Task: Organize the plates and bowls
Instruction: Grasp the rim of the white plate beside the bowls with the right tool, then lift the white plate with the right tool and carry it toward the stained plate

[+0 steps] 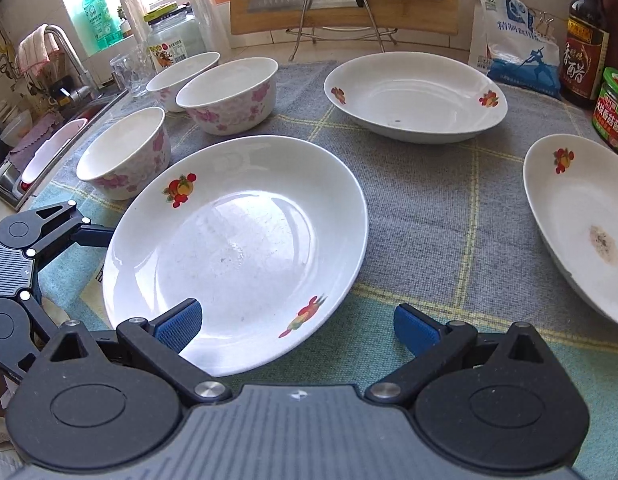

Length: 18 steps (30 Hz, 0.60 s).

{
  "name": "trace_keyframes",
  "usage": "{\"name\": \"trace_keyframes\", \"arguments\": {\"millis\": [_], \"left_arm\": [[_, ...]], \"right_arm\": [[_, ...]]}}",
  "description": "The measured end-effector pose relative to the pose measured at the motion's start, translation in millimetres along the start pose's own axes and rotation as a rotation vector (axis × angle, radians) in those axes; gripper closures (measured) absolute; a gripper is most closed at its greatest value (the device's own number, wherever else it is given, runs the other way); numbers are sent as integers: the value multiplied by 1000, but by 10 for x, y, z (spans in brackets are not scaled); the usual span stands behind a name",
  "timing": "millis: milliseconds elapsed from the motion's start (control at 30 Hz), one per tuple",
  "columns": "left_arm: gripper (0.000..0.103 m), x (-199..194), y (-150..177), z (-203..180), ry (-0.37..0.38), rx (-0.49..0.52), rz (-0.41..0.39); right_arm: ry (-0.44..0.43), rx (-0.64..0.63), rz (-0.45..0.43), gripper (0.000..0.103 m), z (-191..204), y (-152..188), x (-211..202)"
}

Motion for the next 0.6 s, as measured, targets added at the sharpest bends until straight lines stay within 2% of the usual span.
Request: {"name": "trace_keyframes", "arguments": {"millis": [300, 500, 600], "left_arm": [[0, -34, 29, 3, 0, 0, -66], [0, -23, 17, 3, 3, 4, -57], [0, -3, 8, 12, 12, 10, -62]], "right_arm": [[-43, -35, -34, 0, -54, -72, 103], [-113, 15, 16, 0, -134, -249, 191], [-135, -18, 34, 0, -134, -340, 258]]}}
Point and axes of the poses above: each gripper's, at about its wrist camera, not at the fingertips, and x roughly the way its jaws point, z to its left, y to its underside, the point moved 6 cm from there along x, roughly the way its jaws point, and after that the axes turned 14 degrees about -z, right-handed, at the moved point
